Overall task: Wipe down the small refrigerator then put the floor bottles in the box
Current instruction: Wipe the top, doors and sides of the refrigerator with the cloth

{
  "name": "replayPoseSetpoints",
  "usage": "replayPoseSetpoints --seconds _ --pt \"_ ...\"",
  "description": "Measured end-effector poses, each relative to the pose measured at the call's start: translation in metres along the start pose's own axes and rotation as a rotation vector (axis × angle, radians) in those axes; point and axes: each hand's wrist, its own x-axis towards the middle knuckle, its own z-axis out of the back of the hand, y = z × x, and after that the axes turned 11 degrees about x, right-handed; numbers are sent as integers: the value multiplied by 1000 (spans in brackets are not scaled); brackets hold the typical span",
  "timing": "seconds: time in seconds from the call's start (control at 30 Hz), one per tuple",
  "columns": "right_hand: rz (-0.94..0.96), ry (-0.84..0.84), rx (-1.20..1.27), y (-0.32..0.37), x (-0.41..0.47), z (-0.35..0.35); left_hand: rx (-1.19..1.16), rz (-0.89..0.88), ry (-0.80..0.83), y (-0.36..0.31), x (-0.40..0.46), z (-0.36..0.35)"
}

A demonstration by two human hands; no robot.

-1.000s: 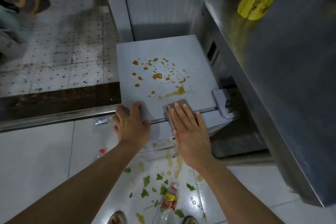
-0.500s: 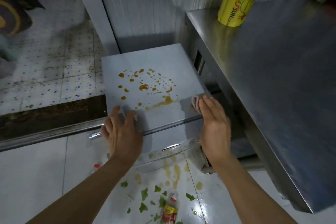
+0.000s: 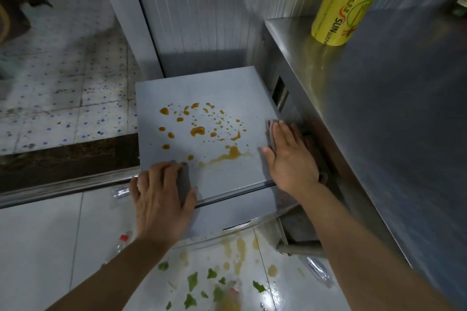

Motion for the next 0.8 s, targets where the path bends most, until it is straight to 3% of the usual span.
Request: replayPoseSetpoints --seconds 0.17,0.27,0.37,0.5,0.6,0.8 --pt "-50 20 -37 10 16 2 -27 -8 5 1 0 -1" --pt "91 26 -79 17 -10 -4 -103 6 27 4 1 4" --pt "202 76 37 10 -5 4 -170 2 21 11 2 8" --pt "112 24 18 8 20 11 -217 80 45 29 4 4" --pt "97 -32 108 52 17 -7 -290 121 86 36 5 2" --pt "361 29 250 161 0 -59 -482 86 115 50 7 2"
